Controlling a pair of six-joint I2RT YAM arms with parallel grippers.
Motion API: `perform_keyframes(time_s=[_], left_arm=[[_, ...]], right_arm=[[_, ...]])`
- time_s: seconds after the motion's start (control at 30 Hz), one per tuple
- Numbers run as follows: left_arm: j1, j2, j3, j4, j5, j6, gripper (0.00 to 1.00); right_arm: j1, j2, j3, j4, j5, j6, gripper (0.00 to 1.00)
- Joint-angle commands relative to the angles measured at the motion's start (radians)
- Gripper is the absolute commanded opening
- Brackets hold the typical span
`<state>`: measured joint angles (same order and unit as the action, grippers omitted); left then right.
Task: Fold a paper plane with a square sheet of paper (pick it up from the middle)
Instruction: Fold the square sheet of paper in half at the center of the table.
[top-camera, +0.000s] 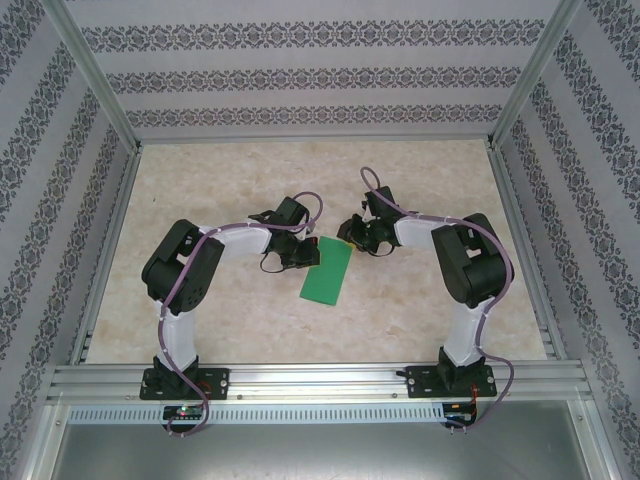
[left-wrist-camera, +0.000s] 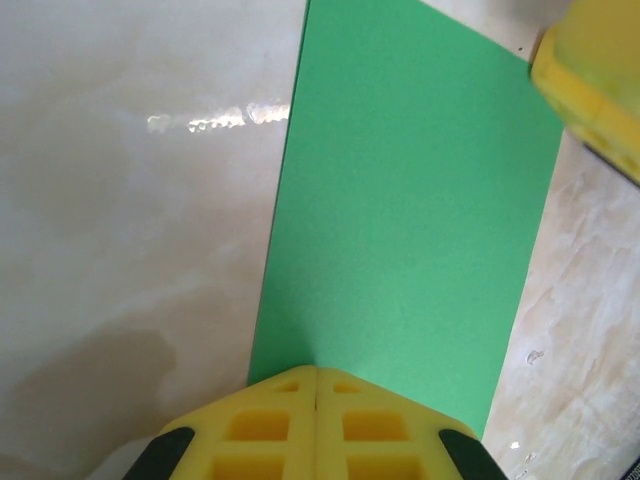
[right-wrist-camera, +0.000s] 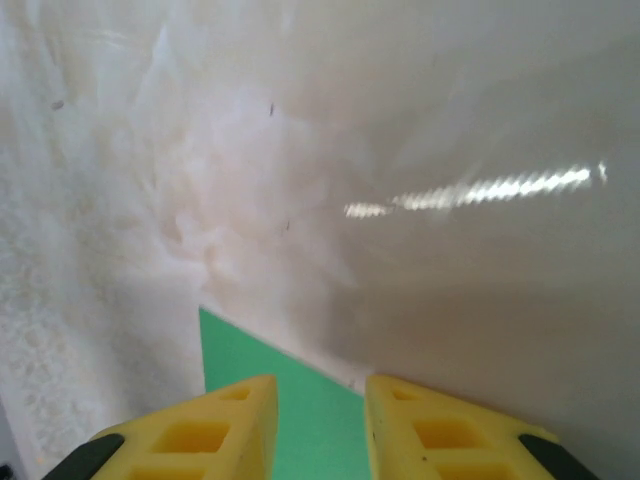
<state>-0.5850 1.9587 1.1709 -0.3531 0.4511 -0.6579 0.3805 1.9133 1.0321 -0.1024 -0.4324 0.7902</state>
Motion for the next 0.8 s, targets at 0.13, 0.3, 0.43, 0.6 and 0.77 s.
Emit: perform_keyframes(time_s=[0.13,0.3,0.43,0.6,0.77], left_arm=[[-0.014,0.03,-0.001,-0.11,-0.06,0.023,0.05],[-0.013,0.024,-0.003,-0.109,-0.062,0.019,0.05],[-0.013,0.023,-0.003,-0.107,-0.061,0.019,0.06],[-0.015,0.021,-0.005,-0.107,-0.056,0.019,0.06],[-0.013,0.017,-0.01,-0.109,-0.057,0.021,0.06]], right_arm=[[-0.017,-0.031,0.006,-0.047,0.021,-0.014,0.3],[-0.016,-0.106,0.02,-0.053,-0.011,-0.023,0.31],[-0.012,-0.089,0.013,-0.05,-0.016,-0.02,0.31],[-0.006,-0.016,-0.003,-0.025,-0.017,-0.007,0.31],[-0.009,0.016,0.0,-0.04,0.002,0.003,0.31]])
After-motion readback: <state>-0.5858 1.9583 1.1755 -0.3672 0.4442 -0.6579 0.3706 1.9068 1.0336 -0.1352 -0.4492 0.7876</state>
